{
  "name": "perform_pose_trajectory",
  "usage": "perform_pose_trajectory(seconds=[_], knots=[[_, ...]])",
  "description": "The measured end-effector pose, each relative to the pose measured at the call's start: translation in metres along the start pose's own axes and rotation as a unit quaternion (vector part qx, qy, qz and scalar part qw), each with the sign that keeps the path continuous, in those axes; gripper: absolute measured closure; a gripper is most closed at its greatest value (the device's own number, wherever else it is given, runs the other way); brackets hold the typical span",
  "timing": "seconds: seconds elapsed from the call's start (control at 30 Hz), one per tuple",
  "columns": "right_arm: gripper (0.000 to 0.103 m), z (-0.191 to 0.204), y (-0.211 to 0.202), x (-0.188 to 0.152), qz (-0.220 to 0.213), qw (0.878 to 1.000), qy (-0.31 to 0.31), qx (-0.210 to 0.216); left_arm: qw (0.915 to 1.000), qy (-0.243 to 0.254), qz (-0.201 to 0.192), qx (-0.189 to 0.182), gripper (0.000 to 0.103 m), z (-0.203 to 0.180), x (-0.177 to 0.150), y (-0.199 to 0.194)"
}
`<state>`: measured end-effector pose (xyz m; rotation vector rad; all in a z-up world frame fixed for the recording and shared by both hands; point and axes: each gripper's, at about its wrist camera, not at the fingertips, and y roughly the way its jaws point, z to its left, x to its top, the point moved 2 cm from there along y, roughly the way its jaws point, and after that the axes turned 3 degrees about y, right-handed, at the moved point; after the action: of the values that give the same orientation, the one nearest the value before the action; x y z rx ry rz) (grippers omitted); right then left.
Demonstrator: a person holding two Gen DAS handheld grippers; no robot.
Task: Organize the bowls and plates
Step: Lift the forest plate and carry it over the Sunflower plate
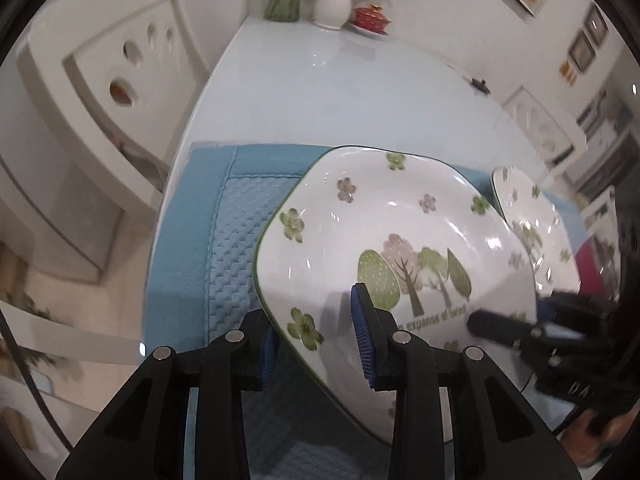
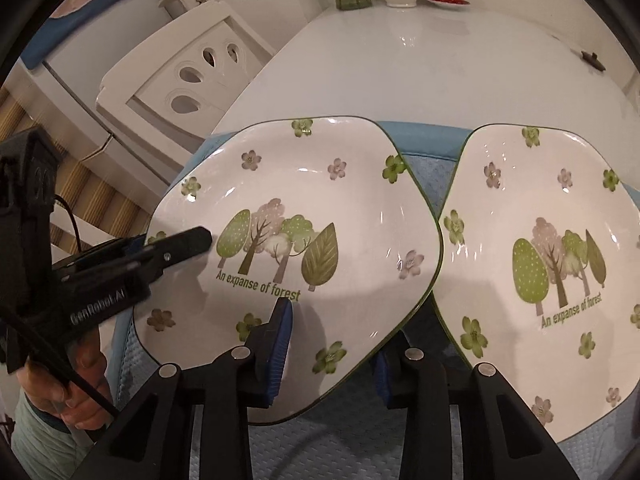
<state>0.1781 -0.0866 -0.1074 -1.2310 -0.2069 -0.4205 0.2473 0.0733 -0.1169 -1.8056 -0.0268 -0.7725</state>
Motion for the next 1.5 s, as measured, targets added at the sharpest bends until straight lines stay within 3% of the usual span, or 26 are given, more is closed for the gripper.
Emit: perform_pose_trajectory(seconds=[0.47, 0.97, 1.23, 1.5], knots=[[0.069, 0.013, -0.01, -0.009, -0.014, 0.998, -0.057, -0.008, 0.9993, -0.009, -0.034, -0.009, 0.076, -0.002, -0.016, -0.024], [0.069, 0.022, -0.065, -0.03, -0.041, 0.996, -0.074, -0.012, 0.9981, 0.001, -0.062, 0.001, 0.076, -0.033, -0.025, -0.077], [0.069, 0.031, -0.115, -0.059, -0.061, 0.995, -0.071, -0.022, 0.9966, 0.01, -0.082, -0.008, 0.076, -0.062, -0.043, -0.118], [0.069, 0.041, -0.158, -0.11, -0.075, 0.995, -0.063, -0.031, 0.9957, 0.019, -0.09, -0.017, 0.076, -0.094, -0.084, -0.16]])
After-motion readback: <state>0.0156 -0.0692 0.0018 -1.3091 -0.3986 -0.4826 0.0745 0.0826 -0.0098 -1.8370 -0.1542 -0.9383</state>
